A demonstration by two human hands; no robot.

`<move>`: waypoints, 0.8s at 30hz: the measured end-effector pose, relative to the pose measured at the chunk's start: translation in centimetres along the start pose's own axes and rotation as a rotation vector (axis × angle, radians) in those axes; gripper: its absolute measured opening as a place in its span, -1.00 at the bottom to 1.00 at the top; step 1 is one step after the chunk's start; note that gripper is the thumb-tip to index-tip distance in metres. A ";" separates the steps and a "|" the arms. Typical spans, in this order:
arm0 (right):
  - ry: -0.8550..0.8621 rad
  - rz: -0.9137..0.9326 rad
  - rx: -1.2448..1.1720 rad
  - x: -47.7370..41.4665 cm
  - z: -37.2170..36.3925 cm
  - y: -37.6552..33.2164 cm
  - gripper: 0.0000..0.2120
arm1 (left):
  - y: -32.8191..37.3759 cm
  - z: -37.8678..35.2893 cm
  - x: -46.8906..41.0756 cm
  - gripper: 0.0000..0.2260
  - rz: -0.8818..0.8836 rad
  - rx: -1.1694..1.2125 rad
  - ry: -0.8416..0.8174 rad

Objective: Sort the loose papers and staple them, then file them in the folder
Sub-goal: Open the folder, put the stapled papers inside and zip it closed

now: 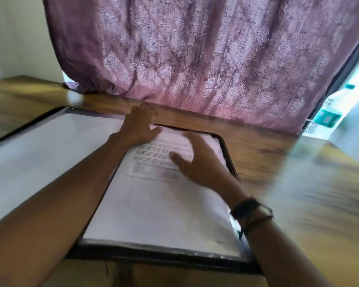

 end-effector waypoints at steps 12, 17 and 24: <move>-0.186 -0.146 0.306 7.3 0.7 4.1 -0.28 | -1.5 6.2 9.9 -0.39 0.088 -0.235 -0.087; -0.121 -0.017 0.273 7.6 -0.3 1.2 -0.42 | -8.6 13.3 14.6 -0.30 0.647 -0.412 0.044; -0.350 0.096 0.137 7.9 -4.3 -4.5 -0.39 | -11.1 20.1 15.4 -0.29 0.791 -0.129 -0.248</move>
Point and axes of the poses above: each hand's wrist, its own x-axis away from the middle knuckle, its own z-axis out of the back of the hand, y = z × x, the point moved 6 cm from there along -x, towards the middle knuckle, and after that the axes turned 2 degrees about -z, right-handed, at the moved point
